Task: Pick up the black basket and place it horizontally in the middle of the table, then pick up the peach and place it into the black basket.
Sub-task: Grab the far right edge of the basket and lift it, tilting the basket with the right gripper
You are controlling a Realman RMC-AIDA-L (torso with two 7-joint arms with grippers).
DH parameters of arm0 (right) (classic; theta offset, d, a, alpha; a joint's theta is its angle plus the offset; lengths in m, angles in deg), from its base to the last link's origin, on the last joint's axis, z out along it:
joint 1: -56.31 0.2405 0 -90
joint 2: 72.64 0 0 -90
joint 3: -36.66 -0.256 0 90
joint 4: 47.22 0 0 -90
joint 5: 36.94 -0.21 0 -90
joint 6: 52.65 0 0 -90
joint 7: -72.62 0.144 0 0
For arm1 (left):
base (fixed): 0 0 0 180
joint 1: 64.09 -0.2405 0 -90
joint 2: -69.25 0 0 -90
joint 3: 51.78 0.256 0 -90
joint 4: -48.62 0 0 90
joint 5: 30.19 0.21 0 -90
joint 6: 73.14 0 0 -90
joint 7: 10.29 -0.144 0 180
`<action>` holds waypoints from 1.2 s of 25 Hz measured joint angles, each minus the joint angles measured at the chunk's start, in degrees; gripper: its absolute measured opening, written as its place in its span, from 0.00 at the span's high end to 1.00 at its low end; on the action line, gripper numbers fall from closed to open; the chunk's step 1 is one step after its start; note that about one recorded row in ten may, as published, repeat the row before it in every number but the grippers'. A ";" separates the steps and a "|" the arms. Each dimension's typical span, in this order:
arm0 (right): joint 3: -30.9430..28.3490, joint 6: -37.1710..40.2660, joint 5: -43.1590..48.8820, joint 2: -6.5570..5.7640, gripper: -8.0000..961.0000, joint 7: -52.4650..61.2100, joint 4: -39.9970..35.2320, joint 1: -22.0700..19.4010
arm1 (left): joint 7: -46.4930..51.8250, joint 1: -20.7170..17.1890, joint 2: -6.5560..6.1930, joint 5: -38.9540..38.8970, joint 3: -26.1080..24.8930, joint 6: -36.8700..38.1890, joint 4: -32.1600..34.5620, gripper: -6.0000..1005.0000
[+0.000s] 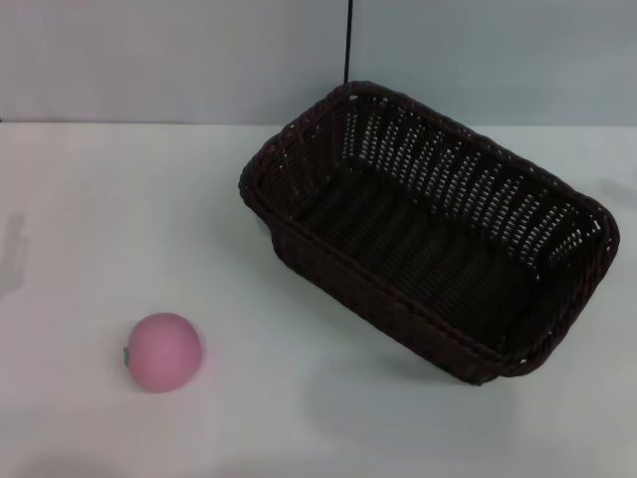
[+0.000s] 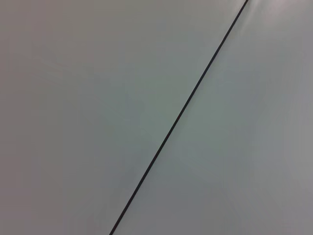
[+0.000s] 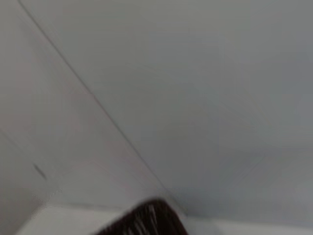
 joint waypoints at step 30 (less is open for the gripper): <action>21.24 -5.65 22.35 -0.64 0.19 4.07 9.51 10.83 | 0.23 0.44 0.17 0.51 0.62 -2.31 -0.24 0.45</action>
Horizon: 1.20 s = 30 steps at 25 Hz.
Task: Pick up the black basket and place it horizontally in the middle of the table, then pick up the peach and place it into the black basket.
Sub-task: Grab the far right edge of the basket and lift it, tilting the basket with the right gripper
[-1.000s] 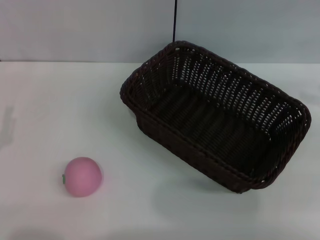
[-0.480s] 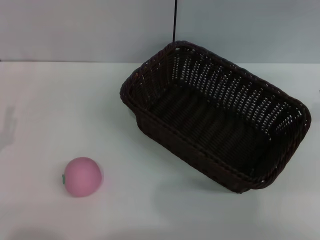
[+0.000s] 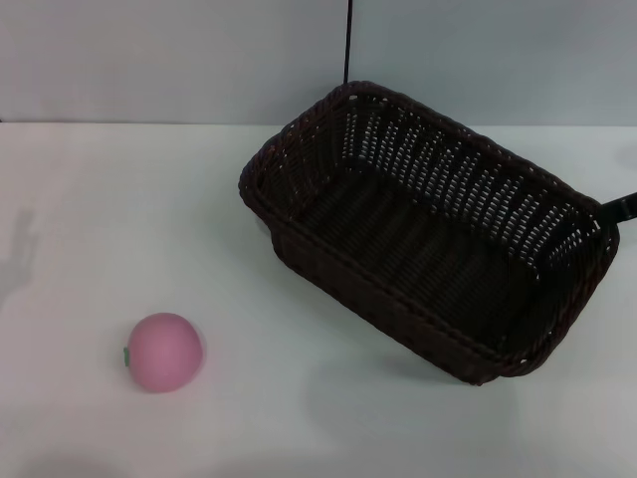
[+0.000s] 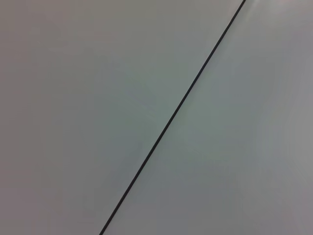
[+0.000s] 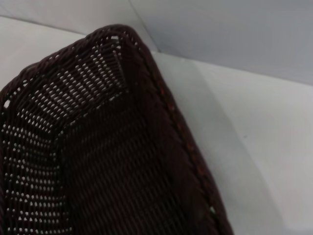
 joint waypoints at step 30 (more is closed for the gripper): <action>5.44 -5.32 0.05 0.76 0.54 -0.33 9.10 1.52 | 0.09 0.31 0.14 0.03 0.88 -0.79 -0.08 0.45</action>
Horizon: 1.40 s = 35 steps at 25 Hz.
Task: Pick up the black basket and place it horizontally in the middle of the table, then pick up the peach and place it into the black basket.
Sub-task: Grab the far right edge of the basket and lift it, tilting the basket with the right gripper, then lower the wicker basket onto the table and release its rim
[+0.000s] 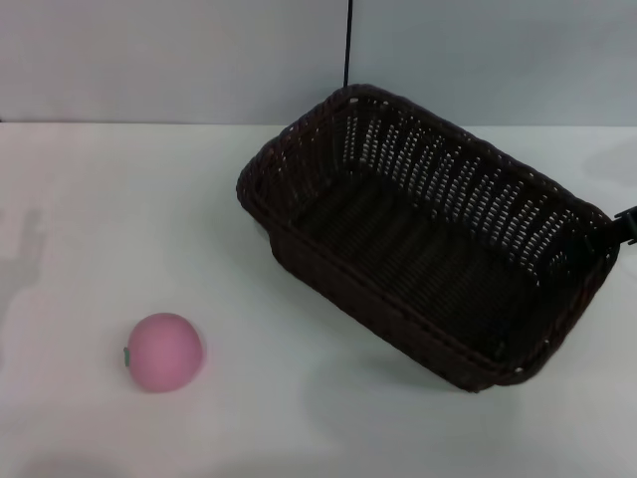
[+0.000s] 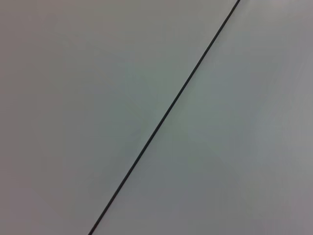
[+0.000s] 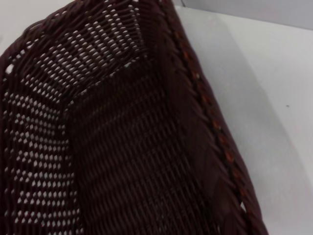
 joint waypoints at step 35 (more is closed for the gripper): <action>-8.86 -0.79 -22.23 -2.78 0.78 -16.57 9.40 -5.38 | 0.61 0.80 0.03 0.00 0.62 -1.32 -0.61 0.45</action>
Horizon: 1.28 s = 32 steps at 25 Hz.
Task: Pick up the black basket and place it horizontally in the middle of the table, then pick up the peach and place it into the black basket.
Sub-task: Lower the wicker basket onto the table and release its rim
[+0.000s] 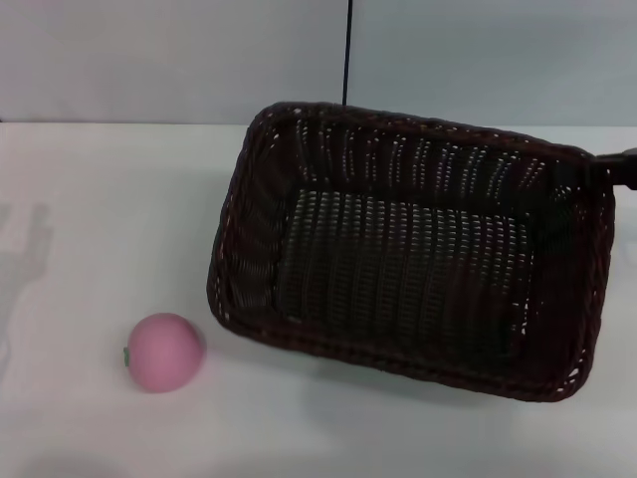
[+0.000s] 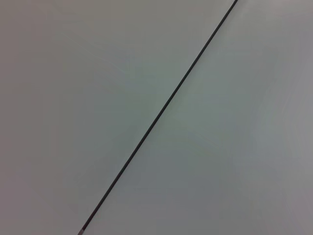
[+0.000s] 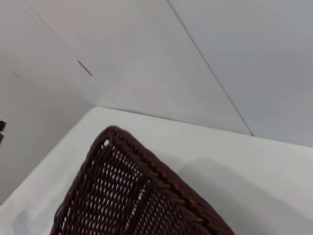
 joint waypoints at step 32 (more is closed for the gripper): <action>0.70 -1.58 -1.81 -1.35 0.77 -19.75 7.43 1.58 | 0.00 0.54 0.00 0.00 0.69 -0.99 -0.34 0.45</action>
